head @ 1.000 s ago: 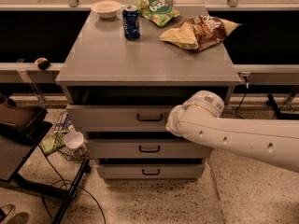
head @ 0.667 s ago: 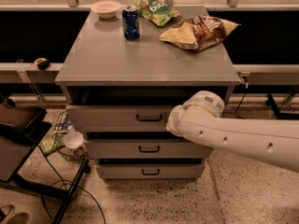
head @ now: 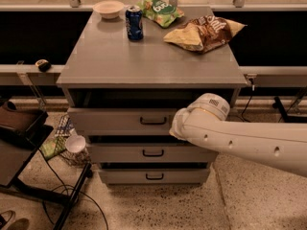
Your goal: Close top drawer
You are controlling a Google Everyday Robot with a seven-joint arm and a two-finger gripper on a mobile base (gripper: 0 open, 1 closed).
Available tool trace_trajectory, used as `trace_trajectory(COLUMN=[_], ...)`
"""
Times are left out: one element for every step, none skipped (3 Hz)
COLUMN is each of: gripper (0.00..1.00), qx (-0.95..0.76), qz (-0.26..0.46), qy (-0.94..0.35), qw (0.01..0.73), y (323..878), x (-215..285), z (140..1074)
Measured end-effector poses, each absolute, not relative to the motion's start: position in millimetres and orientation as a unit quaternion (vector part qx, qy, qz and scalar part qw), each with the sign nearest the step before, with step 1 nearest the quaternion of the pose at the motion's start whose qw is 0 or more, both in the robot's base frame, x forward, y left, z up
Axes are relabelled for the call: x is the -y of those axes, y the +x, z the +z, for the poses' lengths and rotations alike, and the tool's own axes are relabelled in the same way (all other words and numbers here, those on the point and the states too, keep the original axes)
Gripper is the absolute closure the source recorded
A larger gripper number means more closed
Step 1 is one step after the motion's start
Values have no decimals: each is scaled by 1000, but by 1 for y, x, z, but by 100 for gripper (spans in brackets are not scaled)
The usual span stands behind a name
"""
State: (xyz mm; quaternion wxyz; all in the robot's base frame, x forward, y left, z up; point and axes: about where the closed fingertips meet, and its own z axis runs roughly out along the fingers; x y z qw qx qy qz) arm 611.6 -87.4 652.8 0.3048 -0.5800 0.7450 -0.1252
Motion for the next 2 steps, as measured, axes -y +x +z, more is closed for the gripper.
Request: trace_trajectory(gripper=[4, 3], qx=[-745, -745], qz=[-125, -125], qy=[-580, -580], qw=[305, 305], y=[612, 612], x=[87, 87], z=[653, 653])
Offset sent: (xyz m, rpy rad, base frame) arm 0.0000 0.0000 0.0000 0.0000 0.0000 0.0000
